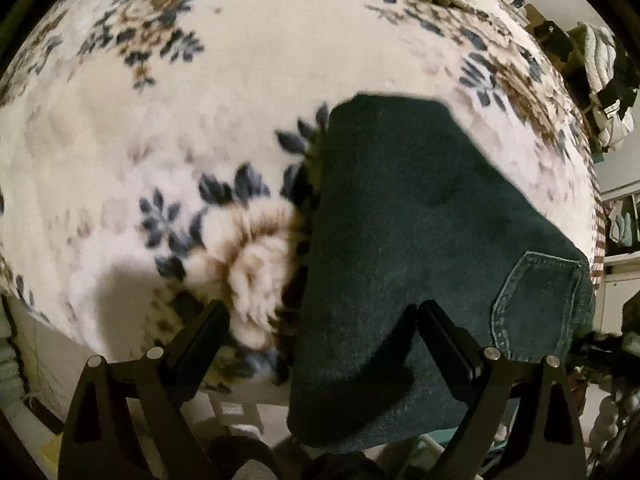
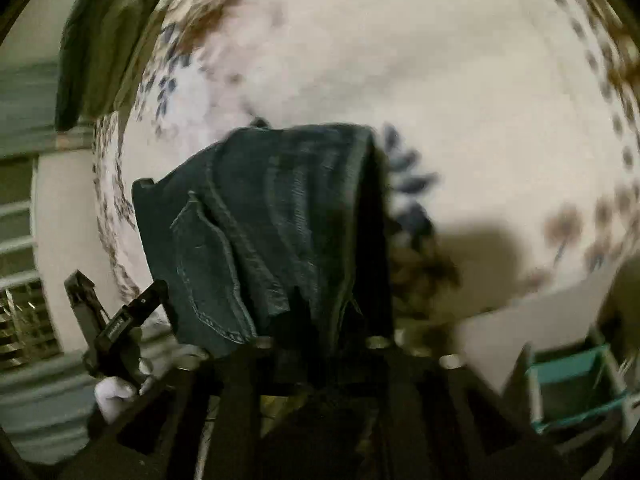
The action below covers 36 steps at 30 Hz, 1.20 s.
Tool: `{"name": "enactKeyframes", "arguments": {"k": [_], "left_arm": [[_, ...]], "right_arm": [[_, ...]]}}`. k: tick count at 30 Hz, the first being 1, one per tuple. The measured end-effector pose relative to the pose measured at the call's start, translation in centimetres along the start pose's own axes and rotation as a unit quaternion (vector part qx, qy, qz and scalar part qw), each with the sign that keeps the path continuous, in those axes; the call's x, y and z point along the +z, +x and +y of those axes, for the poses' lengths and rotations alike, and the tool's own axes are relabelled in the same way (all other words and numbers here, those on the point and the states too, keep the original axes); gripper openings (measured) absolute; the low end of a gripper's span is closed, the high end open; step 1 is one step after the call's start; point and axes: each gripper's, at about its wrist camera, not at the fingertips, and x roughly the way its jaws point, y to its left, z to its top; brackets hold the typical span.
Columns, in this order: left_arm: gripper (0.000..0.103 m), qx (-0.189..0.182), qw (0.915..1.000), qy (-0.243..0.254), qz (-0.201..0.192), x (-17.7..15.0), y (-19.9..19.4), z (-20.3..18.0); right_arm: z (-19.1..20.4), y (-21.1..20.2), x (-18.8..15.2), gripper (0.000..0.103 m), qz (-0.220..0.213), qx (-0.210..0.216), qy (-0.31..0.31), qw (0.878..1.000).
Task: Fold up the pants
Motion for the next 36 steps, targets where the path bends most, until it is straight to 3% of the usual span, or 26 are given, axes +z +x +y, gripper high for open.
{"name": "enactKeyframes", "arguments": {"k": [2,4,6,10,11,12,13,14,17,23,26,28,30,32,36], "left_arm": [[0.096,0.001,1.0000,0.005,-0.008,0.4,-0.4,0.2],[0.096,0.002,0.9999,0.004,-0.011,0.9,-0.4,0.5],[0.096,0.001,0.9999,-0.002,-0.011,1.1,-0.2,0.8],[0.096,-0.004,0.9999,-0.010,-0.009,1.5,0.0,0.9],[0.096,-0.002,0.9999,-0.010,-0.008,1.7,0.3,0.5],[0.096,-0.001,0.9999,-0.009,-0.007,1.7,0.5,0.4],[0.096,-0.001,0.9999,-0.008,-0.007,1.8,0.7,0.0],[0.096,0.000,0.9999,-0.007,-0.007,1.8,0.7,0.0],[0.096,-0.001,0.9999,-0.008,-0.007,2.0,0.8,-0.1],[0.096,-0.009,0.9998,-0.006,-0.017,3.7,0.6,-1.0],[0.096,-0.021,0.9995,-0.014,-0.020,5.6,1.1,-1.3],[0.096,-0.008,0.9997,-0.015,-0.017,6.7,2.2,-1.1],[0.100,0.003,0.9996,-0.028,0.001,8.0,4.2,-0.5],[0.103,-0.017,0.9982,-0.054,0.023,8.9,6.1,0.9],[0.103,-0.041,0.9970,-0.064,0.015,9.5,5.6,1.7]], "right_arm": [[-1.1,-1.3,0.3,0.077,-0.031,0.026,0.021,0.999],[-2.8,-1.5,0.6,0.087,-0.045,0.060,0.060,0.995],[-4.4,0.6,1.0,0.089,-0.017,0.112,0.098,0.989],[-4.4,4.9,1.2,0.090,0.036,0.133,0.094,0.986],[-3.8,4.9,1.3,0.081,0.022,0.124,0.084,0.988],[-3.4,4.7,1.3,0.058,0.006,0.116,0.077,0.990],[-2.6,4.3,1.2,0.027,-0.005,0.118,0.065,0.991],[-1.7,3.7,1.2,0.024,-0.015,0.094,0.054,0.994],[1.6,1.4,0.6,0.020,-0.045,0.062,-0.003,0.997],[6.1,-3.3,1.0,0.019,-0.091,0.028,-0.098,0.991],[3.7,-2.5,2.3,0.019,-0.065,0.014,-0.086,0.994],[2.3,-0.7,3.1,0.019,-0.049,-0.021,-0.076,0.996],[0.5,0.4,3.0,0.020,-0.040,-0.009,-0.046,0.998],[-1.0,0.1,2.9,0.020,-0.045,0.018,-0.016,0.999],[-4.0,-0.4,2.2,0.021,-0.054,0.010,0.020,0.998]]}}
